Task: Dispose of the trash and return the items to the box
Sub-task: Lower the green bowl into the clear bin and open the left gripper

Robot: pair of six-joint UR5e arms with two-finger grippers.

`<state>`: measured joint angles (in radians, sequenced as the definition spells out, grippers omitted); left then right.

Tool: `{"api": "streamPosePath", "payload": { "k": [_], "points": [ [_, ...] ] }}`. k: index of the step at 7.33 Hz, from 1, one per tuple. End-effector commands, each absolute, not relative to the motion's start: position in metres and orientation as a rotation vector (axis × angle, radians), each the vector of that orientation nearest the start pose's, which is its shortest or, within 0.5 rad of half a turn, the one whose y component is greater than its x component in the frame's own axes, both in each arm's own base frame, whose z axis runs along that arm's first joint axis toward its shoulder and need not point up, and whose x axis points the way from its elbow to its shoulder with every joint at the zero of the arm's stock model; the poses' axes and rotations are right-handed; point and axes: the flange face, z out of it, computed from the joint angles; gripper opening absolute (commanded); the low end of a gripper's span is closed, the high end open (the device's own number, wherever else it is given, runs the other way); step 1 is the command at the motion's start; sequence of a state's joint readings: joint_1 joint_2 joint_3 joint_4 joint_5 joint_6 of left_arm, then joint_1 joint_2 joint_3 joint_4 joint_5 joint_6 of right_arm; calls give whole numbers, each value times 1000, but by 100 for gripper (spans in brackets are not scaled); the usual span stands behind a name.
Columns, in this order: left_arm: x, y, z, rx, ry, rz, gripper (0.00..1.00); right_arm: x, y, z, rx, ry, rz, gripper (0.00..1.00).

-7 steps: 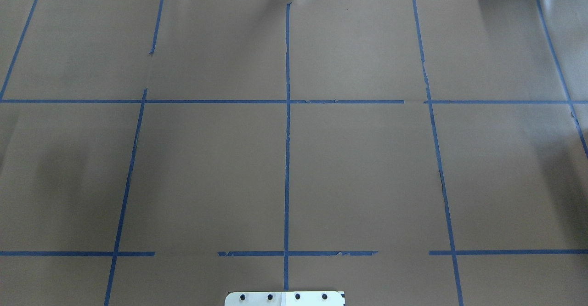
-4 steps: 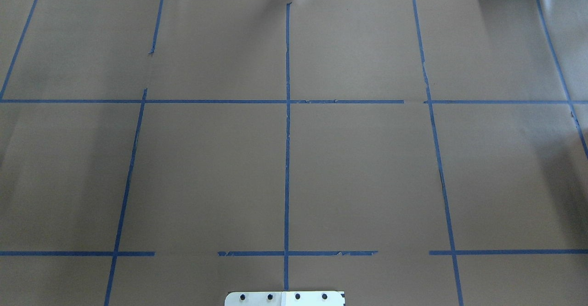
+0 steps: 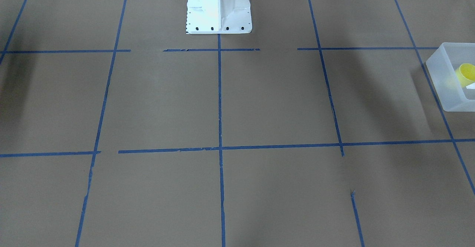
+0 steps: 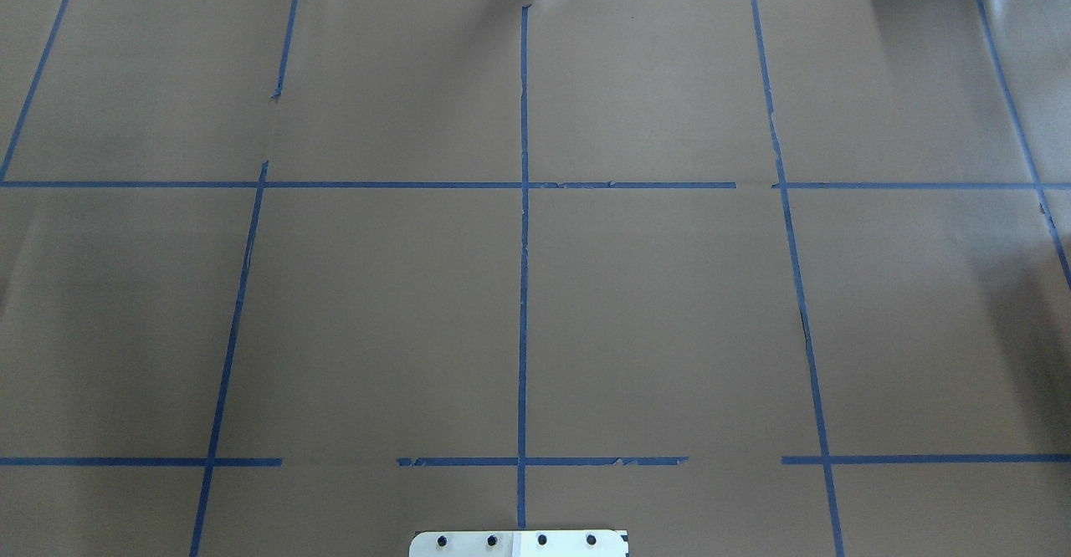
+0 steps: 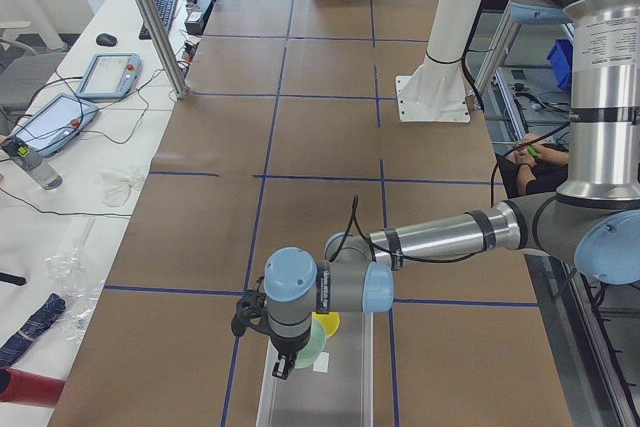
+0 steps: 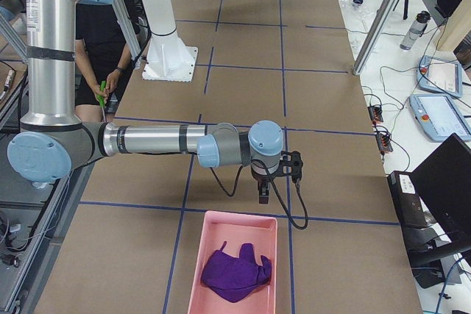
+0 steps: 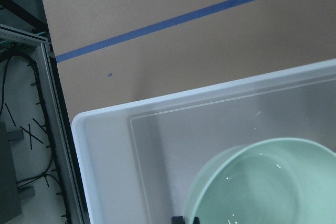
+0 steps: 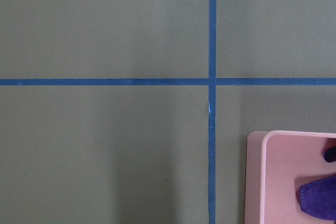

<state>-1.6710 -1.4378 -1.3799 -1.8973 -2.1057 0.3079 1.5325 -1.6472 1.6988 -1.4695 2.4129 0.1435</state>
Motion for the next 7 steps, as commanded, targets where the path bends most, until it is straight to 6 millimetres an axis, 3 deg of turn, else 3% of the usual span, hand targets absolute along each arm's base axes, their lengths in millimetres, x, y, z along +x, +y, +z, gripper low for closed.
{"api": "streamPosePath", "payload": {
  "k": [1,2,3,5,6,7],
  "points": [
    [-125,-403,797,117,505,206,100,41,-470,614,71,-850,33,100],
    [-127,-407,793,126,503,202,100,41,-471,613,73,-849,32,100],
    [-137,-416,775,165,498,182,100,41,-471,612,76,-849,31,100],
    [-140,-440,715,241,503,85,100,41,-471,611,78,-851,30,100],
    [-135,-443,692,256,573,4,100,41,-472,610,80,-851,29,100],
    [-124,-443,687,223,682,-13,100,41,-472,610,78,-851,31,100]
  ]
}}
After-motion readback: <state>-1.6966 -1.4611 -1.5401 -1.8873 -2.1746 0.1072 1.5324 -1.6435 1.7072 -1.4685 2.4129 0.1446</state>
